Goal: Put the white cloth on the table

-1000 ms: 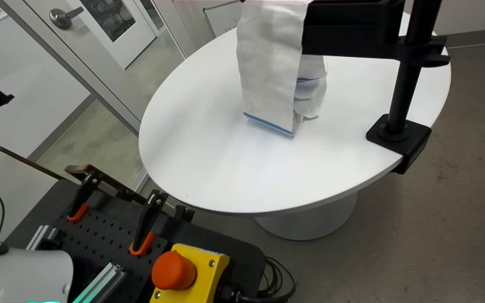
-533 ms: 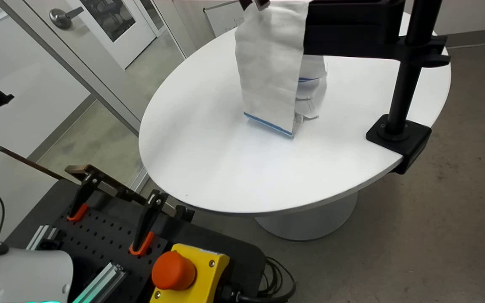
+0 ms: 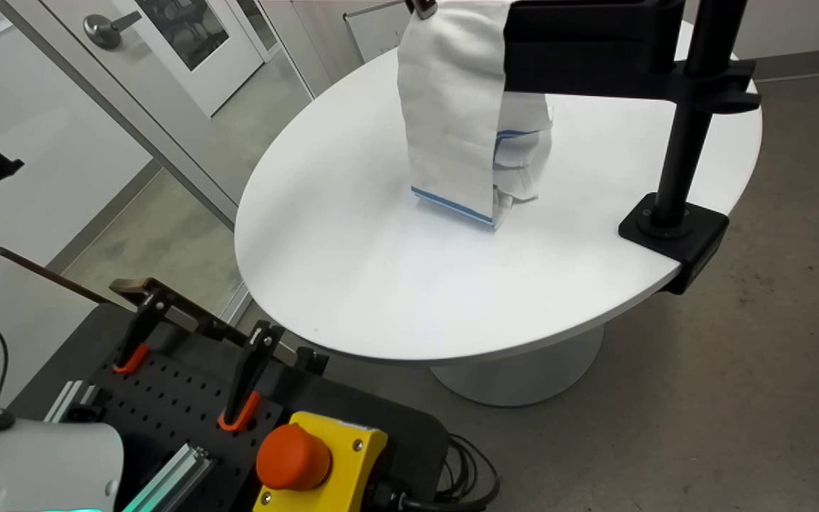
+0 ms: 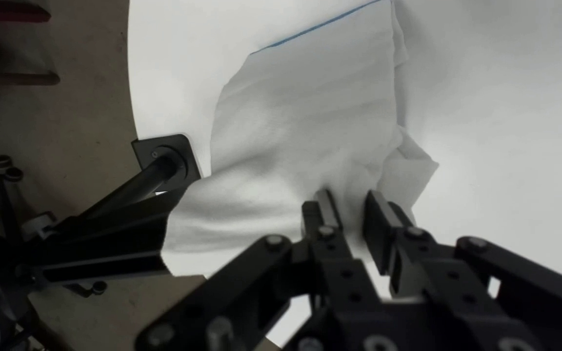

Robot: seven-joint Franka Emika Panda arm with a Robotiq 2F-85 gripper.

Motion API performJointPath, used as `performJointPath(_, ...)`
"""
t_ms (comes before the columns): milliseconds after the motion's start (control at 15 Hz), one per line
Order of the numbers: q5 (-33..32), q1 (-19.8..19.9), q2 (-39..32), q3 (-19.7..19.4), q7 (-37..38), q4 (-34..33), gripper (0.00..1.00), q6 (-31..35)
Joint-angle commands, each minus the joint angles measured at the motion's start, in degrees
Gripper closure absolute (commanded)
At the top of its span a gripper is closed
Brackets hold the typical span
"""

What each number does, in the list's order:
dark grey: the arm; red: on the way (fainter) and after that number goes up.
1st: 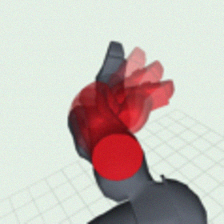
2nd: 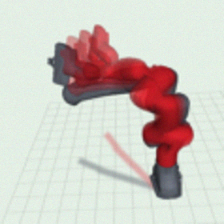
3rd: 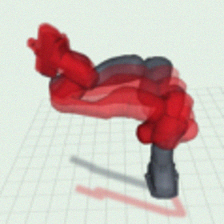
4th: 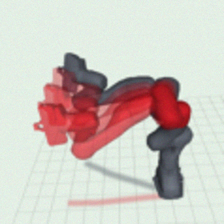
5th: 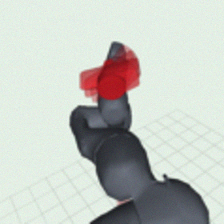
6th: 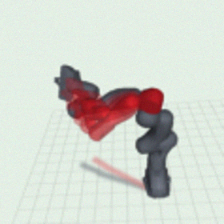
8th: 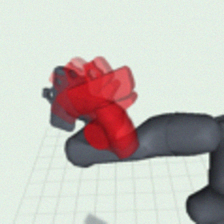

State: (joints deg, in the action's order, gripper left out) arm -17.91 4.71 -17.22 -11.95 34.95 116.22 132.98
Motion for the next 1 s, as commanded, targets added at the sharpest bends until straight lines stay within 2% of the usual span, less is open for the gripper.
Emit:
performJointPath(0, -0.3, -0.3, -0.4, -1.2, 0.3, -0.2, 0.97, 0.9)
performJointPath(67, 0.1, -0.3, -0.1, -1.1, 0.2, -0.2, 1.0, 0.8)
performJointPath(267, 2.3, -0.1, 2.1, -0.5, -0.6, -0.1, 0.99, 0.5)
performJointPath(933, 13.8, 0.0, 16.2, 3.4, -6.3, 1.3, 0.98, 1.2)
